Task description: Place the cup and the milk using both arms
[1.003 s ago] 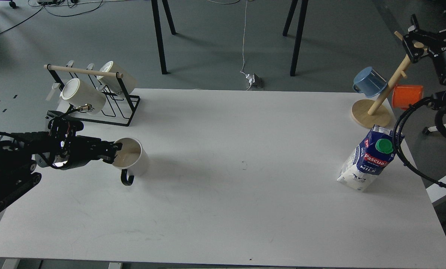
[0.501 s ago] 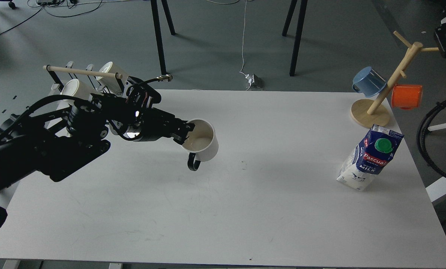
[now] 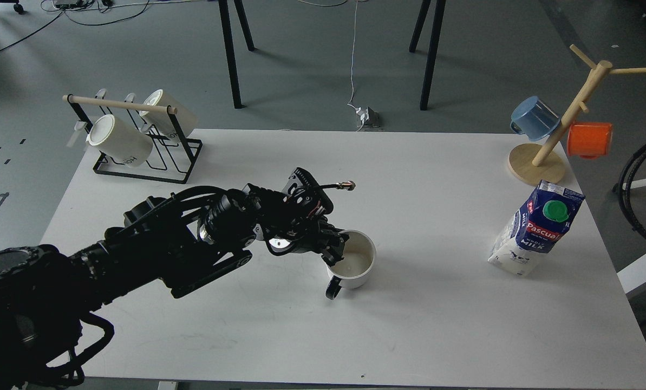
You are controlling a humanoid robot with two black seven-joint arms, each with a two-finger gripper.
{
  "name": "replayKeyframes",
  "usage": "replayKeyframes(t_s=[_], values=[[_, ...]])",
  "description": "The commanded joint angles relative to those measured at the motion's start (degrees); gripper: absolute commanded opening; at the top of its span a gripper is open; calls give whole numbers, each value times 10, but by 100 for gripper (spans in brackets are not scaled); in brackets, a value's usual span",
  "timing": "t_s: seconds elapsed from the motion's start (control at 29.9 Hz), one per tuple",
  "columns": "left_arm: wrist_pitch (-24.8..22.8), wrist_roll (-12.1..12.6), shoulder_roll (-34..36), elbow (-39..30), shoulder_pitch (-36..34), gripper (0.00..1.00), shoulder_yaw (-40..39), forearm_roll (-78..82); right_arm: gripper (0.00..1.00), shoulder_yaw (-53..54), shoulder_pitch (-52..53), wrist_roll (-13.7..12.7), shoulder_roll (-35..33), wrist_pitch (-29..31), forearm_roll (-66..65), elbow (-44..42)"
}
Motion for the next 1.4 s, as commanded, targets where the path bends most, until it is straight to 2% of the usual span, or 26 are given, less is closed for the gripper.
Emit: replayKeyframes(t_s=[0.0,0.07,0.1,0.13,0.2,0.27,0.4,0.57,0.74,0.9,1.0,1.1,1.2,1.37], values=[[1,0,-3,12,0,17,-2,0,99,0,0,0,1,0,0,1],[4,1,-6,15,0,34,-4,0,99,0,0,0,-1,0,0,1],[6,1,-7,15,0,47,-8,0,99,1,0,0,-1,0,0,1],[12,1,-8,15,1,56,-13,0,99,1,0,0,-1,0,0,1],[23,0,-5,12,0,68,-26,0,99,1,0,-1,-2,0,0,1],[23,-1,-3,11,0,75,-44,-24,99,1,-1,0,-3,0,0,1],[22,-1,5,7,-2,83,-100,-111,99,1,-6,-2,-10,0,1,2],[25,-6,44,5,-2,96,-228,-287,99,23,-46,-3,-22,0,9,26],[43,0,76,17,-2,99,-347,-596,99,90,-180,0,-20,0,65,154],[39,-2,143,87,-1,100,-358,-935,99,103,-295,0,-5,0,73,212],[38,-1,166,116,1,100,-358,-1022,99,105,-351,1,14,0,73,221],[20,-2,185,141,5,100,-362,-1091,99,105,-405,15,23,0,73,225],[-11,-6,184,148,37,100,-364,-1195,99,104,-468,25,53,0,73,236],[-10,-7,159,160,47,100,-381,-1246,99,95,-554,23,96,0,73,277]])
